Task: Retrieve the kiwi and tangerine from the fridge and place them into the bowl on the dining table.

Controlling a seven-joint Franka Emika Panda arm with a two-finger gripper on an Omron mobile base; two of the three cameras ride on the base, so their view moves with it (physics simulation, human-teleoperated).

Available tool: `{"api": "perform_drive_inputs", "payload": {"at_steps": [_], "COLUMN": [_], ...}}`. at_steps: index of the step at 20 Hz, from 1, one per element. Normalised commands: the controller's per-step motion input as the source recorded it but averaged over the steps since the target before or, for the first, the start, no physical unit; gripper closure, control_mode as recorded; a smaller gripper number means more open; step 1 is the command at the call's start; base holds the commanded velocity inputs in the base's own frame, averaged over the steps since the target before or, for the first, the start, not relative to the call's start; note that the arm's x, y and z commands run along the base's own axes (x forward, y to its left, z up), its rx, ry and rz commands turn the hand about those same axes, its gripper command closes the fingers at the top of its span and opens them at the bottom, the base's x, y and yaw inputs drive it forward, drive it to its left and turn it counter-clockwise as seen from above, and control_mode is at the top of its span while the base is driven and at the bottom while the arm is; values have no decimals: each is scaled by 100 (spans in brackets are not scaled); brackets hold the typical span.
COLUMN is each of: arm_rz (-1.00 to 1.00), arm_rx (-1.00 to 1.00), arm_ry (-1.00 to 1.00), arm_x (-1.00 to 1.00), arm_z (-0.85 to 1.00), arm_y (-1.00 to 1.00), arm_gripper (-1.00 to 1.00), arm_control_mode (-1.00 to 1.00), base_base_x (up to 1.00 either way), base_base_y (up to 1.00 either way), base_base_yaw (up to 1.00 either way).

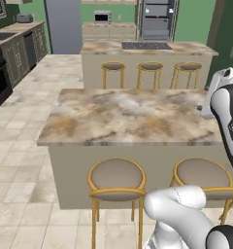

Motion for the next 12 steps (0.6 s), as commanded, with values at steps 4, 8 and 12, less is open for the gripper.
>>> {"api": "perform_drive_inputs", "payload": {"at_steps": [4, 8, 12], "arm_rz": [0, 0, 0], "arm_rx": [0, 0, 0], "arm_ry": [0, 0, 0], "arm_x": [0, 0, 0], "arm_z": [0, 0, 0], "arm_y": [0, 0, 0], "arm_gripper": [-100, -100, -100], "arm_control_mode": [100, 100, 100], "base_base_x": [21, 29, 39], "base_base_y": [100, 100, 100], "base_base_yaw": [0, 0, 0]}}
